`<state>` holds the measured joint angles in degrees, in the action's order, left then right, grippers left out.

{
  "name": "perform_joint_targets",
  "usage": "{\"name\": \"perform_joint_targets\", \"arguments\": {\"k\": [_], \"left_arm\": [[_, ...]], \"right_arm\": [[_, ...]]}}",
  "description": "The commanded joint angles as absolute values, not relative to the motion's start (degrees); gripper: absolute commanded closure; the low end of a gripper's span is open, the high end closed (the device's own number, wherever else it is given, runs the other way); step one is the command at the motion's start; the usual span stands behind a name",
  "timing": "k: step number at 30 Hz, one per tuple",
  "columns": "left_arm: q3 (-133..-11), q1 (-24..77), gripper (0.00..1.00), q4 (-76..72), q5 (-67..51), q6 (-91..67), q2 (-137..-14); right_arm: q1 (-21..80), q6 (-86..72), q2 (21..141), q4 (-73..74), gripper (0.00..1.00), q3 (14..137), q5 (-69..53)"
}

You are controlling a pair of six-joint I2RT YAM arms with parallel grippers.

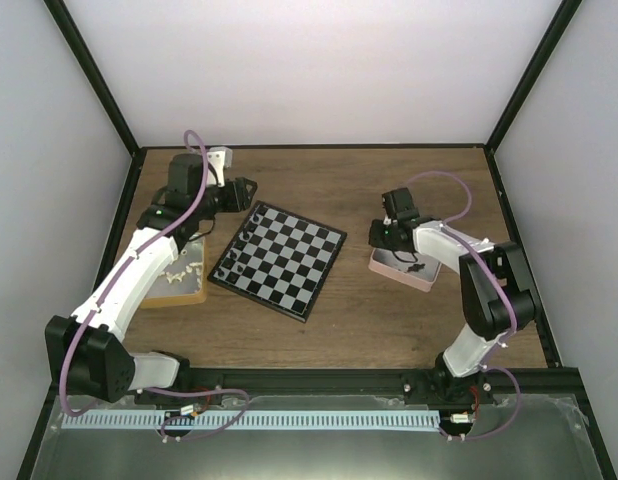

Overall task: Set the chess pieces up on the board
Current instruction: Adjust the storage box at the center of the board, then pick up the chess piece from the storage box.

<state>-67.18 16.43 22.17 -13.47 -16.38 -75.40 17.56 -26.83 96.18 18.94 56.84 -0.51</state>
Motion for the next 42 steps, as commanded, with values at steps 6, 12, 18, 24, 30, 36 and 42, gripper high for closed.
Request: {"name": "perform_joint_targets", "arguments": {"k": [6,12,18,24,30,36,42], "left_arm": [[-66.17,16.26,0.41,20.92,-14.54,-15.82,-75.40],[-65.85,16.28,0.40,20.83,-14.50,-15.82,-75.65],[-65.83,16.27,0.40,20.33,-15.09,-16.16,-76.27],[-65.92,16.26,0.40,20.22,-15.33,-16.41,-76.54],[-66.00,16.30,0.41,20.41,-14.90,-16.30,-76.24],[-65.96,16.26,0.40,20.65,-14.65,-16.09,-76.05],[-65.57,16.25,0.40,20.20,-15.06,-16.08,-76.20]], "right_arm": [[24.42,-18.32,91.90,21.20,0.84,53.71,-11.80],[25.34,-17.41,88.36,24.35,0.84,49.78,-13.87],[27.58,-16.31,86.74,29.06,0.86,48.34,-15.59],[27.60,-20.90,84.18,30.78,0.65,51.74,-8.87],[27.28,-33.33,82.19,29.64,0.54,54.61,6.67],[24.17,-45.56,84.40,31.25,0.54,53.69,14.63],[22.32,-46.39,86.49,27.69,0.52,49.98,13.78]]}}
